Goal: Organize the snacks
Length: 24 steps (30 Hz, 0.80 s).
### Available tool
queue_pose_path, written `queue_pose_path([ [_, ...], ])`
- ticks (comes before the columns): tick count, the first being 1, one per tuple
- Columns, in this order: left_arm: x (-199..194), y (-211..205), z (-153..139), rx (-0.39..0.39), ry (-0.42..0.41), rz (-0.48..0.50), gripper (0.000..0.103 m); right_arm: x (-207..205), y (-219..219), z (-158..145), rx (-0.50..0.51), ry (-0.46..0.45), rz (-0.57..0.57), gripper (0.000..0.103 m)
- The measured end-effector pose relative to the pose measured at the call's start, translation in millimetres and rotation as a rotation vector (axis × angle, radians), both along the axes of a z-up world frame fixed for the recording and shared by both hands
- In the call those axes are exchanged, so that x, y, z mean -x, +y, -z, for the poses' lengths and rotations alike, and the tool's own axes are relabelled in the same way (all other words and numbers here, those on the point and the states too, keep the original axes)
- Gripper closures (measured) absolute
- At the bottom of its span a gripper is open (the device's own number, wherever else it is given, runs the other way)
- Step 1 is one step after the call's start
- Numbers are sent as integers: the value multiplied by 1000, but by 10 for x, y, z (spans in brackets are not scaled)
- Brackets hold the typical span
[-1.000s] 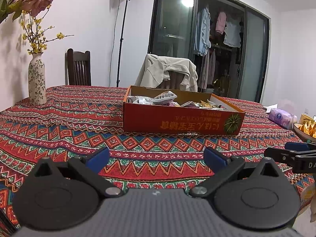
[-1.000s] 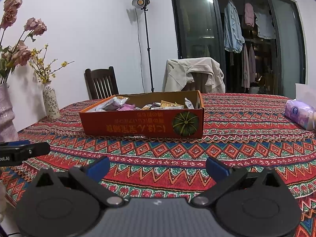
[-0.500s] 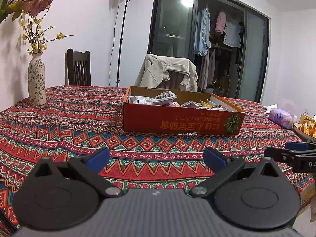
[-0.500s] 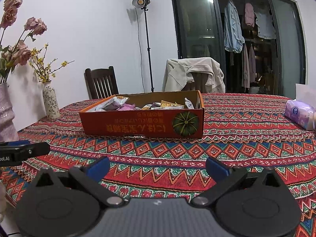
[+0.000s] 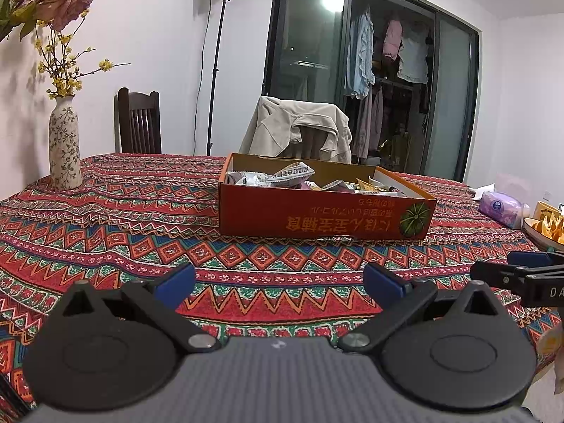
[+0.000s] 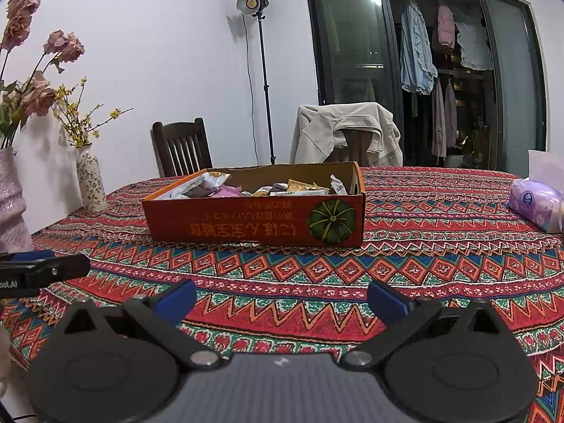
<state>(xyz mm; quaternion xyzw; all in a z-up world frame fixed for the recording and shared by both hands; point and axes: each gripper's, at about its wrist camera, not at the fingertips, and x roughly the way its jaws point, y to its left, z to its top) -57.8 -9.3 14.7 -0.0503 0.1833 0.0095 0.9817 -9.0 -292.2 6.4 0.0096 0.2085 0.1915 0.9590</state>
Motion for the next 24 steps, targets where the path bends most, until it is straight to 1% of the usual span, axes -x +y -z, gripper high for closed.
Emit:
queue_pose_path([
  [24,-12,-5,-5,0,5,6,0,-2,5,1,1,2,0,0],
])
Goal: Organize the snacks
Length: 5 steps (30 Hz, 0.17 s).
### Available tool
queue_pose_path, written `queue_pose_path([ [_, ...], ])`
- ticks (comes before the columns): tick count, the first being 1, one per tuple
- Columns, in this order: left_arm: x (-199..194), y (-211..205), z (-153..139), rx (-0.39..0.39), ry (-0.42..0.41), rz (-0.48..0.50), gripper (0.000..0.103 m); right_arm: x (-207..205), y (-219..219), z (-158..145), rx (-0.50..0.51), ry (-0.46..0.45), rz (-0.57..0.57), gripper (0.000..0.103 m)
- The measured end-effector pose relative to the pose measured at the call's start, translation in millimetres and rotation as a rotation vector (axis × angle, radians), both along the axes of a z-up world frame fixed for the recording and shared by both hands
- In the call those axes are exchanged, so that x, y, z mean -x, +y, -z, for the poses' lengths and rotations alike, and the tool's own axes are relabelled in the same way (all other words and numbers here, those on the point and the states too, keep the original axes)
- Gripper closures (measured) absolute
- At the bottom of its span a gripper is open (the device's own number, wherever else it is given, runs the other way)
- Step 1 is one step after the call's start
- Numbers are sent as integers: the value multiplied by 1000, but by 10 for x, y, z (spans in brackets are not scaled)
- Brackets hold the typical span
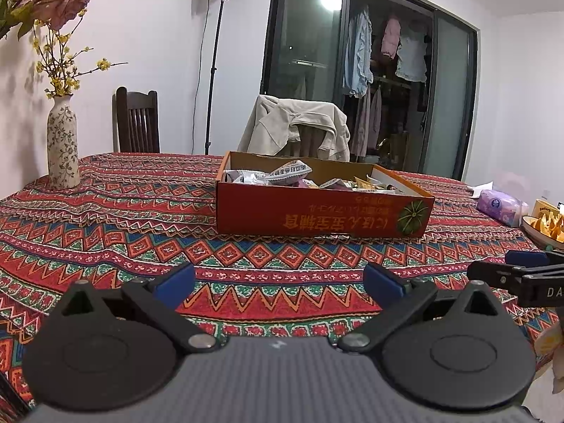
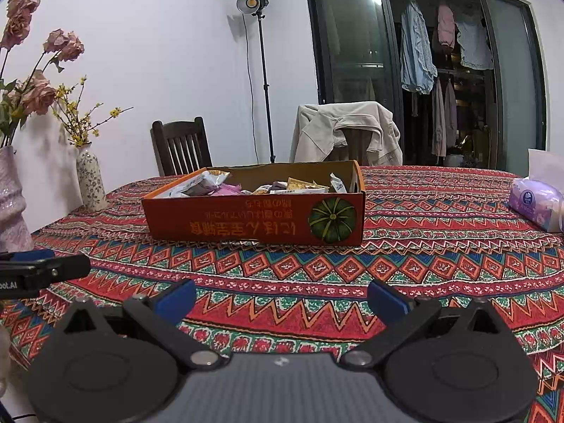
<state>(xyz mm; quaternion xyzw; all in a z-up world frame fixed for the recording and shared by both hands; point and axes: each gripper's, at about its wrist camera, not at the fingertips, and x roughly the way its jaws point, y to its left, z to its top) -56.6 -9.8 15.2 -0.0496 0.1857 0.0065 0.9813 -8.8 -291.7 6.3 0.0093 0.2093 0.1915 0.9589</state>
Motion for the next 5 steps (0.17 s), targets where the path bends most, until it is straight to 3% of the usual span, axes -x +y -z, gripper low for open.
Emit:
queue_pose_path([
  [5,-5,14,5,-3,-2,-12,0,-1,1,0,1,1,0,0],
])
